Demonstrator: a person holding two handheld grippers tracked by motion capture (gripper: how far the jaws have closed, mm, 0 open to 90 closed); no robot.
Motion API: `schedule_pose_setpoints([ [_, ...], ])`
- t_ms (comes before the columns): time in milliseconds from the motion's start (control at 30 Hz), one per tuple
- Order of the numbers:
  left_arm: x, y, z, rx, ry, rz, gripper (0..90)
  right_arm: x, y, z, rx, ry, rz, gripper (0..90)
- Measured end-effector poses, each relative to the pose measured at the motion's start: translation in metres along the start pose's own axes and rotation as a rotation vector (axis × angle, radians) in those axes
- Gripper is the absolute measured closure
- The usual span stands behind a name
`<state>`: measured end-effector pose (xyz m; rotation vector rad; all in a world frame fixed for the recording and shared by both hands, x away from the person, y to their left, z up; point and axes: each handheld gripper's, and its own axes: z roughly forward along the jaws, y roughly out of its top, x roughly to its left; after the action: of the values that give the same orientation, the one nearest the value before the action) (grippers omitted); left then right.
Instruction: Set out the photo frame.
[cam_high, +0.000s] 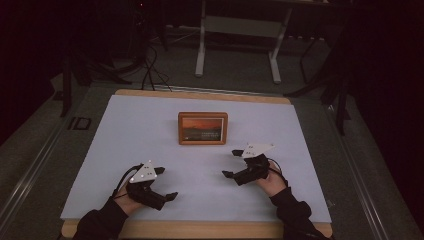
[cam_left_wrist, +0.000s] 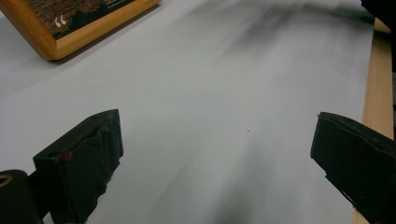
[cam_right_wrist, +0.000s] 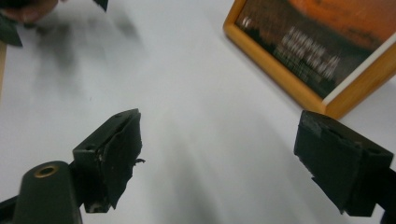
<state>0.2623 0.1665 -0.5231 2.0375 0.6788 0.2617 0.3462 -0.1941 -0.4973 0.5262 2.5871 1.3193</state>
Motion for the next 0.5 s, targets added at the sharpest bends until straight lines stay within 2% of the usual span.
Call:
schedule_pose_setpoints([
  [233,0.000,0.000,-0.001,-0.005,0.003,0.004,3.0,0.005,-0.017,-0.003,-0.016,-0.004,0.025,14.5],
  [500,-0.001,0.000,-0.001,-0.001,0.003,0.013,2.9,0.012,-0.032,-0.012,-0.027,-0.038,0.036,14.5],
])
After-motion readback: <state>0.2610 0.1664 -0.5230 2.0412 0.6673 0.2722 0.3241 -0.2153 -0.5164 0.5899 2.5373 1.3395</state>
